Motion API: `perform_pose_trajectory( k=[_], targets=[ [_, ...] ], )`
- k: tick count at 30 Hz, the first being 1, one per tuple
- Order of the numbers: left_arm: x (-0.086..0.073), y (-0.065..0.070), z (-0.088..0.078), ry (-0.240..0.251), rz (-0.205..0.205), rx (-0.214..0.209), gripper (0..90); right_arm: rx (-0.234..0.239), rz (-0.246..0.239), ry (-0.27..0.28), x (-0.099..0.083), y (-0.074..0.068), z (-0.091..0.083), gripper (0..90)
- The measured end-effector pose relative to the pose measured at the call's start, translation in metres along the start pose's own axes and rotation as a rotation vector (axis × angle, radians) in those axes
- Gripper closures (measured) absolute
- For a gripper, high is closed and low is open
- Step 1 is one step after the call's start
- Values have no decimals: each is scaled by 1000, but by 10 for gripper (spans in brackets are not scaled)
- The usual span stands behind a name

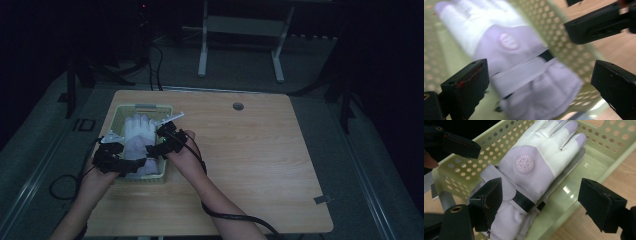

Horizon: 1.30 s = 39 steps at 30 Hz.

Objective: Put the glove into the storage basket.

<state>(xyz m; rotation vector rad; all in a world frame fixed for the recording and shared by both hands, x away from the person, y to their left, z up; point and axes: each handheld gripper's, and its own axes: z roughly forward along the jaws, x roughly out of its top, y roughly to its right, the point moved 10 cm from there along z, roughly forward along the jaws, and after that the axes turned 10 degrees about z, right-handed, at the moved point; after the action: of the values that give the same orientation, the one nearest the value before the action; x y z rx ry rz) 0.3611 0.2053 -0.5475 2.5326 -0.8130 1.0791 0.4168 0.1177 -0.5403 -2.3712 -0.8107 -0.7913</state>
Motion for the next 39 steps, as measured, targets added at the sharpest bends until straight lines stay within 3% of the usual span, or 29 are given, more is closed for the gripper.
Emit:
perform_pose_trajectory(
  k=[1,3,6,10,17,24,30,39],
  targets=[
    [0,0,0,0,0,0,23,0,0,0,0,0,0,193],
    [8,13,0,40,-1,-25,22,-11,-14,-1,-2,5,-5,188],
    [11,21,1,45,7,-13,22,-18,-21,8,-4,12,-11,184],
    [17,32,2,74,-10,-28,22,-19,-16,15,-8,22,-19,185],
    [24,58,9,100,17,-47,23,-38,-32,17,-17,39,-30,184],
    [33,80,15,136,15,-81,23,-42,-39,23,-27,56,-44,180],
    [37,97,21,137,45,-83,23,-38,-39,16,-39,70,-56,177],
    [46,126,29,160,133,-68,23,-44,-50,29,-60,89,-71,170]
  ],
)
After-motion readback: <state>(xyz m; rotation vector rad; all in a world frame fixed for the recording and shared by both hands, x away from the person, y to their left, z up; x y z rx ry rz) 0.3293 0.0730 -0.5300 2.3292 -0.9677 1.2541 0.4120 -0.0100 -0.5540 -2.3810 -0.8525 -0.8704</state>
